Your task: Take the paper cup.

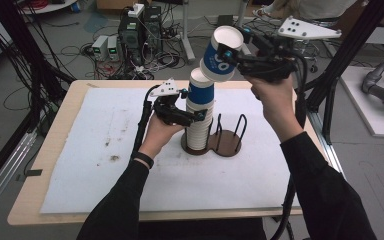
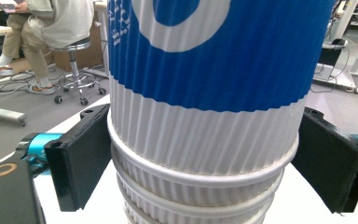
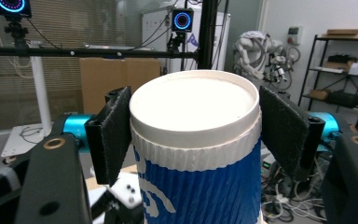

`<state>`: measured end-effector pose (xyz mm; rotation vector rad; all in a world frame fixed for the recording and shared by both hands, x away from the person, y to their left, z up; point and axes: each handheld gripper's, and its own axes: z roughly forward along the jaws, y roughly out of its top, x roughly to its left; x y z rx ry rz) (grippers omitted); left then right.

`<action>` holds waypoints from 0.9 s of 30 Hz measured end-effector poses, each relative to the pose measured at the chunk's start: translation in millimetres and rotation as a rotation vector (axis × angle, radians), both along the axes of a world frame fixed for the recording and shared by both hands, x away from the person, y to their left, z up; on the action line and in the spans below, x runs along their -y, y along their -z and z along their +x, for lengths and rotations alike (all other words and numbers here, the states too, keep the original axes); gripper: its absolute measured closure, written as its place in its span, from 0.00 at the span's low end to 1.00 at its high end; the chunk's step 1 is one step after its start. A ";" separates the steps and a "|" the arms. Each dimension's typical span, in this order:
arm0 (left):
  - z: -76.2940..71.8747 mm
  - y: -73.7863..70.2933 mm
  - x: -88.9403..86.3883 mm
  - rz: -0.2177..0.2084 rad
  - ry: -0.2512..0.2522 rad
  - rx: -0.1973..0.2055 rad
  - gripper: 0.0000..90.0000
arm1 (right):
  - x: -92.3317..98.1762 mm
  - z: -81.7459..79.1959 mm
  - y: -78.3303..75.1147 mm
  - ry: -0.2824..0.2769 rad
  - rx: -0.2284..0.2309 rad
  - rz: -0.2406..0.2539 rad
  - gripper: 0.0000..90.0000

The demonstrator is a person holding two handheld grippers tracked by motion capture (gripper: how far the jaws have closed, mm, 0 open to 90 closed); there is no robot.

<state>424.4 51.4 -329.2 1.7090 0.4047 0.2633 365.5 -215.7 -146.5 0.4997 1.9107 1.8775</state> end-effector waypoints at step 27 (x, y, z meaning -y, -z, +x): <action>-7.7 -7.0 -3.5 0.042 -0.021 0.026 0.09 | 92.9 -39.0 100.1 0.156 -0.085 -0.022 0.33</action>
